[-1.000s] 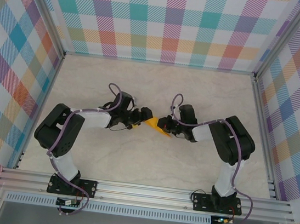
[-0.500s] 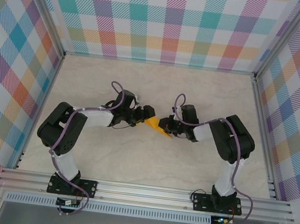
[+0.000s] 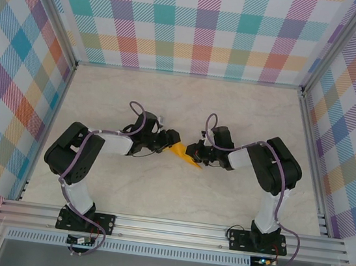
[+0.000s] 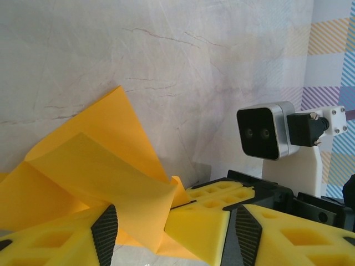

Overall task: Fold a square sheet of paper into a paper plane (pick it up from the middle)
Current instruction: Fold the wing for the fifth time at the center of the table.

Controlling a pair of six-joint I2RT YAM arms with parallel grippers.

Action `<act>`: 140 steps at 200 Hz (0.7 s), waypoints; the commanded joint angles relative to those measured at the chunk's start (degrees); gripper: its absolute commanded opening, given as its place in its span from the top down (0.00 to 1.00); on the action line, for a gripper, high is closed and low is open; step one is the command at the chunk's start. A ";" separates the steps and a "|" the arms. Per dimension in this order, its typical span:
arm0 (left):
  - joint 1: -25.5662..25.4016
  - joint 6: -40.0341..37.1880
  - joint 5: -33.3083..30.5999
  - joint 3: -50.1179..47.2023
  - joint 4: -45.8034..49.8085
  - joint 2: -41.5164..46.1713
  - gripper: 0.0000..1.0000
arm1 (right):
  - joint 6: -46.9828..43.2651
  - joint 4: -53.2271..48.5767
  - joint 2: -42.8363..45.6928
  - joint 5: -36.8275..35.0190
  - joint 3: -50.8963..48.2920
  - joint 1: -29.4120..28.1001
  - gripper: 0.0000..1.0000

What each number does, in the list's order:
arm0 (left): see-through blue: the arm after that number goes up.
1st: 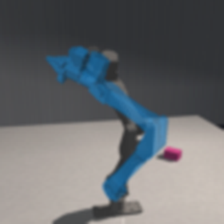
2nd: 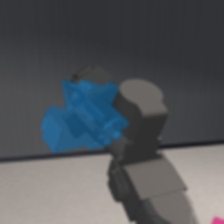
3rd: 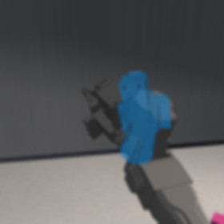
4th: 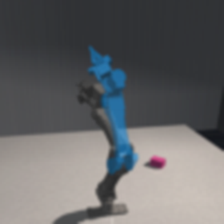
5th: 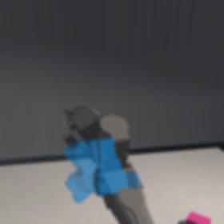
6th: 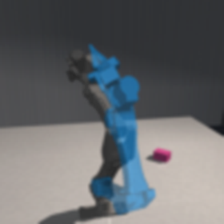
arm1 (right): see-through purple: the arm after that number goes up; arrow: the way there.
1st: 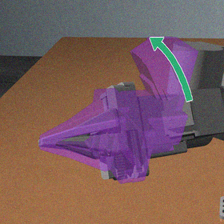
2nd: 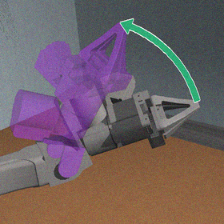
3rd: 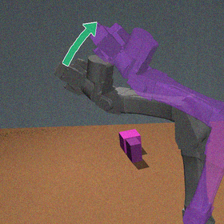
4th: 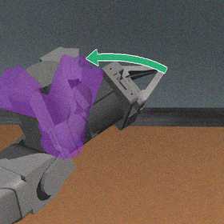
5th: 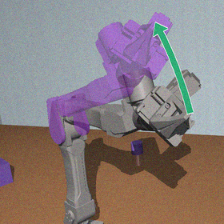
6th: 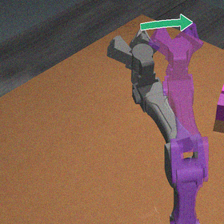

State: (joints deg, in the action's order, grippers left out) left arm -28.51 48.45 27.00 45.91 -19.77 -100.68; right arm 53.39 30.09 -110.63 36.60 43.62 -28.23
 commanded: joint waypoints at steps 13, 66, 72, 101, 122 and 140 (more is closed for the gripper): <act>-1.02 -0.04 1.39 -2.09 -5.27 2.25 0.41 | 0.30 -3.53 -0.20 0.80 1.62 -0.25 0.93; -1.96 -0.98 1.04 -4.59 -5.96 6.14 0.42 | 0.09 -6.27 -0.38 -0.22 2.70 -0.25 0.93; -2.19 -1.19 0.95 -4.82 -6.09 6.44 0.42 | 0.09 -6.36 -0.42 -0.22 2.83 -0.25 0.93; -2.82 -1.76 1.09 -3.56 -4.81 5.57 0.43 | -0.16 -6.90 -0.86 -0.21 3.27 -0.25 0.92; -2.99 -1.40 1.39 -2.17 -5.24 3.70 0.44 | -0.54 -7.21 -0.99 -0.13 3.48 -0.25 0.91; -3.04 -0.99 0.95 -1.53 -5.88 2.61 0.46 | -0.91 -7.26 -1.15 0.33 3.59 -0.25 0.89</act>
State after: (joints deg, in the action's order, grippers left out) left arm -30.85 48.21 27.59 42.41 -23.83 -96.38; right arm 53.36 24.47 -110.65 36.73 46.04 -28.23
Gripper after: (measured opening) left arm 0.548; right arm 0.099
